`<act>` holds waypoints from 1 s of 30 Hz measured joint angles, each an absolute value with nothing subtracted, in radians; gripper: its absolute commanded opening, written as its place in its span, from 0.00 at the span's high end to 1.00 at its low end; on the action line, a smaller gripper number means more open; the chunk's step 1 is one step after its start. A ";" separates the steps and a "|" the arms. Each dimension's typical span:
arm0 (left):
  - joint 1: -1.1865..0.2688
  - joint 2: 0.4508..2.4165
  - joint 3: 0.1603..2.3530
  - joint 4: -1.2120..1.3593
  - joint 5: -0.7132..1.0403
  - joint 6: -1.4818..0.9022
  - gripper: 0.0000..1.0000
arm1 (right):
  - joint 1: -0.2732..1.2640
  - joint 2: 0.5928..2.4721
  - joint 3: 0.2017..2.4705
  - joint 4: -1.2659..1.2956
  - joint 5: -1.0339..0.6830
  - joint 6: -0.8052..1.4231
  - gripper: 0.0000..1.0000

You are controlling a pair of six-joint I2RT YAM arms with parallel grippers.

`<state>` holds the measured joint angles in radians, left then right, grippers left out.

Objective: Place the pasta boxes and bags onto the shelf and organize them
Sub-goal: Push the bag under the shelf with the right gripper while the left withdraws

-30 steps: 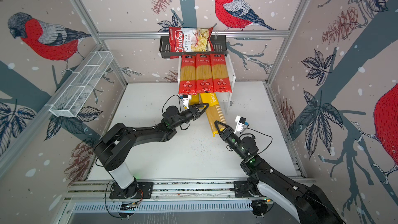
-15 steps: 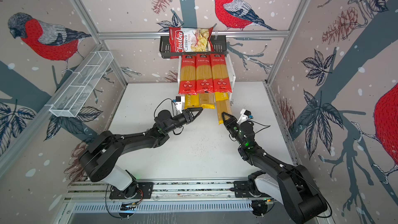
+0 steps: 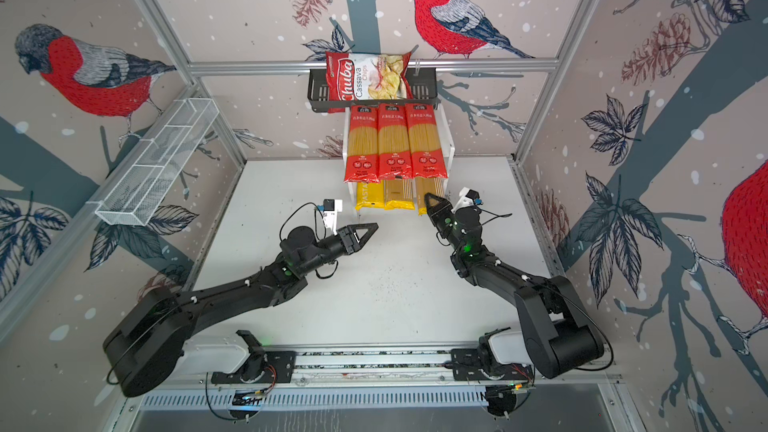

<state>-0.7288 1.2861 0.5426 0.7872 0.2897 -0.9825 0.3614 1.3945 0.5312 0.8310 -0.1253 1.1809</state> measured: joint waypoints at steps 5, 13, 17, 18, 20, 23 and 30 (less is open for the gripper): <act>-0.729 1.246 0.502 0.746 0.277 -0.960 0.51 | 0.340 1.404 0.497 0.891 -0.176 1.203 0.48; -0.730 1.247 0.470 0.734 0.262 -0.952 0.51 | 0.334 1.308 0.435 0.857 -0.206 1.200 0.74; -0.733 1.251 0.458 0.736 0.262 -0.954 0.51 | 0.330 1.334 0.485 0.820 -0.221 1.184 0.85; -0.735 1.249 0.455 0.736 0.262 -0.954 0.51 | 0.329 1.347 0.498 0.817 -0.236 1.180 0.87; -0.735 1.238 0.444 0.736 0.260 -0.954 0.51 | 0.325 1.374 0.519 0.814 -0.263 1.178 0.89; -0.735 1.218 0.434 0.733 0.252 -0.954 0.51 | 0.319 1.386 0.525 0.821 -0.284 1.176 0.91; -0.735 1.216 0.432 0.730 0.236 -0.948 0.51 | 0.285 1.340 0.519 0.774 -0.336 1.174 0.93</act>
